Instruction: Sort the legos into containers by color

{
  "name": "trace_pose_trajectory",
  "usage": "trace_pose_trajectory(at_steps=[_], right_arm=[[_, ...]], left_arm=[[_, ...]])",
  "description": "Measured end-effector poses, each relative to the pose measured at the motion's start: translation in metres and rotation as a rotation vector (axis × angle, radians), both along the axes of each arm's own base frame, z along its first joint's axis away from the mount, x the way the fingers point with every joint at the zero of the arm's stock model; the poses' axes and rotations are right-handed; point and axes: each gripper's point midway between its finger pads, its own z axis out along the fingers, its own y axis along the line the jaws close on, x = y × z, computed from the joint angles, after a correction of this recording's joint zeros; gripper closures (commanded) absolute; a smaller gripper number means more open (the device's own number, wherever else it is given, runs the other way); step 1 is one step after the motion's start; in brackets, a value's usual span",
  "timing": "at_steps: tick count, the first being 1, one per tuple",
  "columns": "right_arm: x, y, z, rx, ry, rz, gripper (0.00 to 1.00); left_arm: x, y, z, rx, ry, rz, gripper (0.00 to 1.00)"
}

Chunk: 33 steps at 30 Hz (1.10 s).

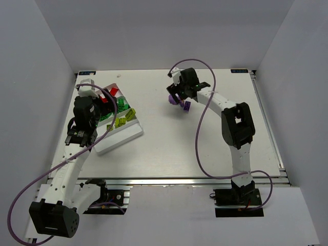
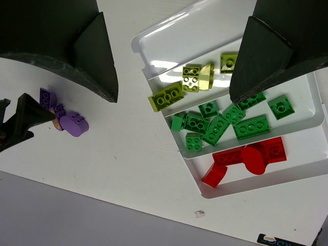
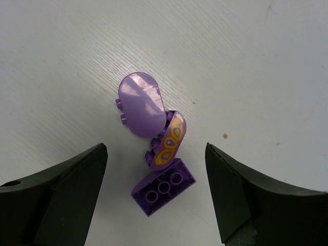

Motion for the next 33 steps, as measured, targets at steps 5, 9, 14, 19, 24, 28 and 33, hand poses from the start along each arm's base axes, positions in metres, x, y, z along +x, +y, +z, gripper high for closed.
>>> trace_pose_trajectory(at_steps=[5, 9, 14, 19, 24, 28, 33], right_arm=[[-0.008, 0.002, -0.020, -0.062, 0.030, -0.036, 0.18], [-0.012, -0.008, -0.033, -0.085, 0.076, -0.114, 0.19], [-0.011, -0.027, -0.041, -0.094, 0.095, -0.269, 0.18], [-0.022, -0.050, -0.066, -0.133, 0.134, -0.388, 0.19], [-0.026, -0.057, -0.071, -0.118, 0.166, -0.444, 0.30], [-0.026, -0.059, -0.073, -0.091, 0.189, -0.459, 0.46], [-0.026, -0.063, -0.077, -0.049, 0.228, -0.461, 0.62]], left_arm=[[0.000, -0.001, 0.000, -0.001, 0.000, -0.005, 0.02], [0.000, -0.002, 0.000, -0.003, 0.000, -0.012, 0.02], [0.000, -0.004, 0.000, -0.005, 0.000, -0.021, 0.02], [0.000, -0.004, 0.000, -0.006, -0.001, -0.023, 0.02], [0.000, -0.004, 0.001, -0.006, -0.003, -0.024, 0.02], [0.000, -0.005, 0.001, -0.007, -0.003, -0.025, 0.02], [0.000, -0.005, 0.001, -0.007, -0.003, -0.025, 0.02]])
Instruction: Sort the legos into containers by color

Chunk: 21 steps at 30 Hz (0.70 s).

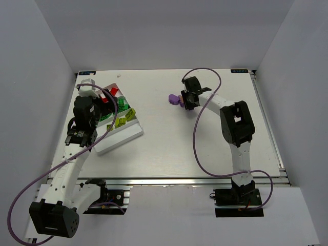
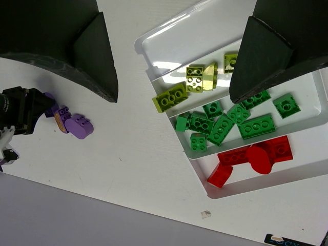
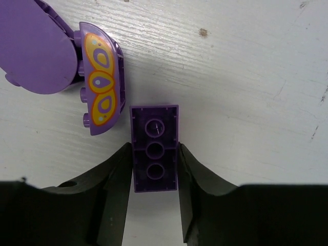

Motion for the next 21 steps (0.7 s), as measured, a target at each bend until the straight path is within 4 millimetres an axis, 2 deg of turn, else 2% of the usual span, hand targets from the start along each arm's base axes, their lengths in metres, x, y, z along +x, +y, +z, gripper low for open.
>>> trace_pose_trajectory(at_steps=[3, 4, 6, 7, 10, 13, 15, 18, 21], right_arm=[[0.001, 0.001, 0.001, 0.021, 0.003, 0.005, 0.72], [0.000, 0.001, 0.001, 0.028, 0.001, 0.008, 0.82], [-0.004, 0.001, 0.002, 0.038, 0.003, 0.020, 0.87], [-0.008, 0.001, 0.002, 0.046, 0.009, 0.030, 0.92], [-0.030, 0.004, 0.008, 0.078, 0.033, 0.086, 1.00], [-0.049, 0.019, 0.034, 0.152, 0.021, 0.208, 1.00], [-0.059, 0.040, 0.061, 0.215, -0.021, 0.338, 1.00], [-0.086, 0.086, 0.101, 0.290, -0.095, 0.601, 1.00], [-0.125, 0.146, 0.119, 0.329, -0.131, 0.887, 1.00]], left_arm=[[0.000, 0.000, 0.000, 0.000, 0.000, 0.000, 0.02], [0.000, 0.000, 0.000, 0.000, 0.000, 0.000, 0.02], [0.000, 0.000, 0.000, 0.000, 0.000, 0.000, 0.02], [0.000, 0.000, 0.000, 0.000, -0.001, 0.000, 0.02], [0.000, 0.000, 0.001, -0.001, -0.005, 0.000, 0.02], [-0.002, 0.000, 0.004, -0.002, -0.015, 0.000, 0.02], [-0.003, 0.000, 0.008, -0.004, -0.026, 0.000, 0.02], [-0.006, 0.001, 0.013, -0.006, -0.049, 0.001, 0.02], [-0.006, 0.002, 0.014, -0.006, -0.054, 0.004, 0.02]])
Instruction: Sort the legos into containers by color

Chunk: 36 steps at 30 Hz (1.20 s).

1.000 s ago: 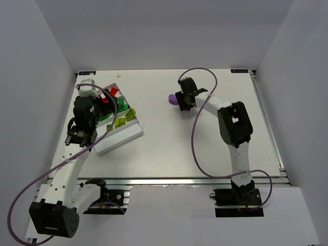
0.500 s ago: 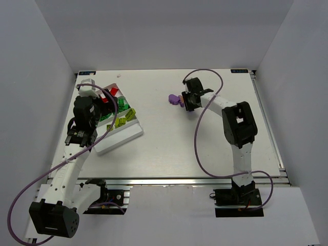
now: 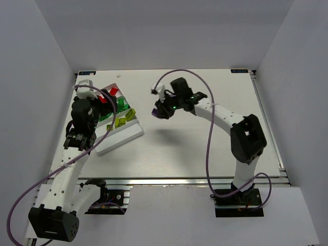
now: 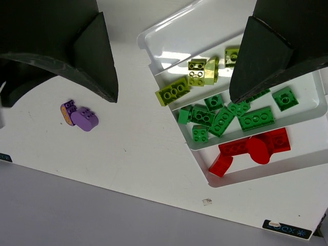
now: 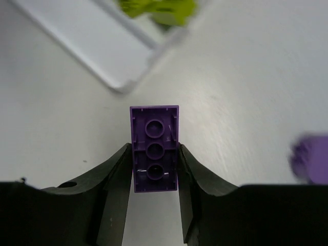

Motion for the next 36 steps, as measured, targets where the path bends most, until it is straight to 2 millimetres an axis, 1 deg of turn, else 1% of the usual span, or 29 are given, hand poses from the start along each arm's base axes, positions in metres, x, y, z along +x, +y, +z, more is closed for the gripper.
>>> trace_pose_trajectory(at_steps=[1, 2, 3, 5, 7, 8, 10, 12, 15, 17, 18, 21, 22, 24, 29, 32, 34, 36], right_arm=[[-0.014, 0.019, 0.001, 0.007, -0.011, 0.080, 1.00], [-0.028, 0.039, -0.002, 0.012, -0.020, 0.167, 1.00], [-0.040, 0.055, -0.006, 0.014, -0.027, 0.231, 1.00], [-0.062, 0.087, -0.019, 0.004, -0.023, 0.347, 1.00], [-0.072, 0.111, -0.029, -0.002, -0.012, 0.415, 1.00], [-0.071, 0.121, -0.035, -0.005, -0.008, 0.436, 1.00], [-0.066, 0.136, -0.043, -0.007, -0.009, 0.451, 0.95], [-0.060, 0.142, -0.052, -0.019, -0.008, 0.446, 0.90], [-0.054, 0.146, -0.060, -0.043, -0.008, 0.430, 0.89], [-0.046, 0.149, -0.063, -0.055, -0.021, 0.411, 0.83], [-0.042, 0.151, -0.063, -0.058, -0.028, 0.404, 0.77], [-0.033, 0.158, -0.058, -0.052, -0.056, 0.388, 0.66], [-0.031, 0.159, -0.057, -0.051, -0.062, 0.385, 0.60], [-0.030, 0.160, -0.056, -0.053, -0.066, 0.380, 0.55], [-0.031, 0.160, -0.058, -0.058, -0.064, 0.378, 0.51], [-0.034, 0.158, -0.064, -0.066, -0.051, 0.379, 0.42], [-0.037, 0.154, -0.073, -0.081, -0.033, 0.381, 0.42], [-0.040, 0.151, -0.079, -0.094, -0.019, 0.380, 0.46]], left_arm=[[0.000, 0.000, 0.000, 0.000, 0.000, 0.001, 0.02], [0.000, 0.000, -0.001, 0.001, 0.001, 0.003, 0.02], [0.000, 0.001, -0.001, 0.001, 0.001, 0.004, 0.02], [0.000, 0.002, -0.002, 0.002, 0.001, 0.009, 0.02], [0.000, 0.003, -0.002, 0.003, 0.000, 0.016, 0.02], [0.000, 0.004, -0.001, 0.004, -0.002, 0.020, 0.02], [-0.001, 0.004, 0.000, 0.003, -0.007, 0.023, 0.02], [-0.001, 0.004, 0.001, 0.003, -0.010, 0.023, 0.02], [-0.001, 0.004, 0.001, 0.003, -0.010, 0.023, 0.02], [-0.001, 0.004, 0.001, 0.003, -0.010, 0.023, 0.02], [-0.001, 0.004, 0.001, 0.003, -0.010, 0.023, 0.02], [-0.001, 0.004, 0.001, 0.003, -0.010, 0.023, 0.02], [-0.001, 0.004, 0.001, 0.003, -0.010, 0.023, 0.02], [-0.001, 0.004, 0.001, 0.003, -0.010, 0.023, 0.02], [-0.001, 0.004, 0.002, 0.003, -0.011, 0.023, 0.02], [-0.001, 0.004, 0.002, 0.003, -0.011, 0.023, 0.02], [-0.001, 0.004, 0.002, 0.003, -0.011, 0.023, 0.02], [-0.001, 0.004, 0.002, 0.003, -0.011, 0.023, 0.02]])
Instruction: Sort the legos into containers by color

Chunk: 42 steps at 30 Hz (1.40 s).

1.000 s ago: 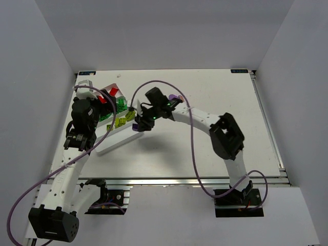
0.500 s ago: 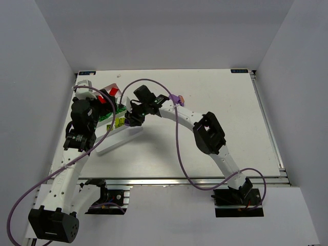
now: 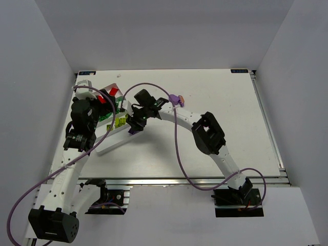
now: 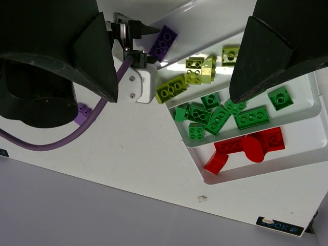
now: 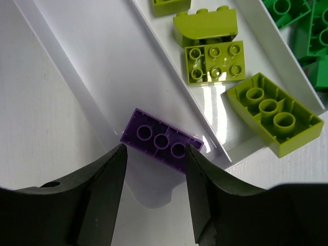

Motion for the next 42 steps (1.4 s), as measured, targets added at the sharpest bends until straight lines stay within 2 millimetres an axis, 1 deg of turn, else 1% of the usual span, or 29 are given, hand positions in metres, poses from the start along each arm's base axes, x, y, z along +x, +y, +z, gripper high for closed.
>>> trace_pose_trajectory(at_steps=[4, 6, 7, 8, 9, 10, 12, 13, 14, 16, 18, 19, 21, 25, 28, 30, 34, 37, 42], right_arm=[[0.005, -0.007, -0.003, -0.013, 0.018, -0.053, 0.47], [0.012, -0.019, -0.001, -0.015, 0.034, -0.114, 0.46], [0.020, -0.028, 0.003, -0.012, 0.040, -0.159, 0.44], [0.030, -0.040, 0.006, -0.012, 0.042, -0.209, 0.41], [0.043, -0.055, 0.011, -0.008, 0.038, -0.270, 0.32], [0.058, -0.071, 0.017, -0.004, 0.033, -0.330, 0.30], [0.095, -0.108, 0.030, 0.005, -0.009, -0.468, 0.11], [0.118, -0.133, 0.038, 0.010, -0.047, -0.553, 0.10], [0.127, -0.145, 0.041, 0.008, -0.057, -0.598, 0.11], [0.156, -0.182, 0.047, -0.012, -0.117, -0.727, 0.11], [0.173, -0.204, 0.048, -0.037, -0.159, -0.810, 0.11], [0.177, -0.212, 0.046, -0.054, -0.171, -0.838, 0.11], [0.180, -0.219, 0.040, -0.082, -0.179, -0.865, 0.12], [0.189, -0.223, 0.026, -0.124, -0.170, -0.884, 0.17], [0.194, -0.226, 0.009, -0.159, -0.152, -0.890, 0.22], [0.195, -0.233, -0.004, -0.190, -0.132, -0.897, 0.25], [0.194, -0.247, -0.022, -0.239, -0.093, -0.909, 0.27], [0.195, -0.254, -0.026, -0.254, -0.077, -0.915, 0.28], [0.204, -0.256, -0.027, -0.244, -0.073, -0.917, 0.35]], left_arm=[[0.000, 0.000, 0.000, 0.000, 0.000, 0.000, 0.02], [0.000, 0.000, 0.000, 0.000, 0.000, 0.000, 0.02], [0.000, 0.000, 0.001, 0.000, -0.002, 0.000, 0.02], [-0.001, 0.000, 0.001, 0.000, -0.003, 0.000, 0.02], [-0.001, 0.000, 0.001, -0.001, -0.005, -0.001, 0.02], [-0.001, 0.000, 0.002, -0.001, -0.007, -0.001, 0.02], [-0.002, 0.000, 0.003, -0.001, -0.009, -0.002, 0.02], [-0.002, 0.000, 0.003, -0.001, -0.009, -0.002, 0.02], [-0.002, 0.000, 0.003, -0.001, -0.009, -0.002, 0.02], [-0.002, 0.000, 0.003, -0.002, -0.009, -0.002, 0.02], [-0.002, 0.000, 0.003, -0.002, -0.009, -0.003, 0.02], [-0.002, -0.001, 0.003, -0.002, -0.009, -0.004, 0.02], [-0.002, -0.001, 0.003, -0.002, -0.009, -0.005, 0.02], [-0.002, -0.001, 0.003, -0.002, -0.009, -0.005, 0.02], [-0.002, -0.001, 0.003, -0.002, -0.009, -0.005, 0.02], [-0.002, -0.001, 0.003, -0.002, -0.009, -0.005, 0.02], [-0.002, -0.001, 0.003, -0.002, -0.009, -0.006, 0.02], [-0.002, -0.001, 0.003, -0.002, -0.009, -0.006, 0.02], [-0.002, -0.001, 0.003, -0.002, -0.009, -0.006, 0.02]])
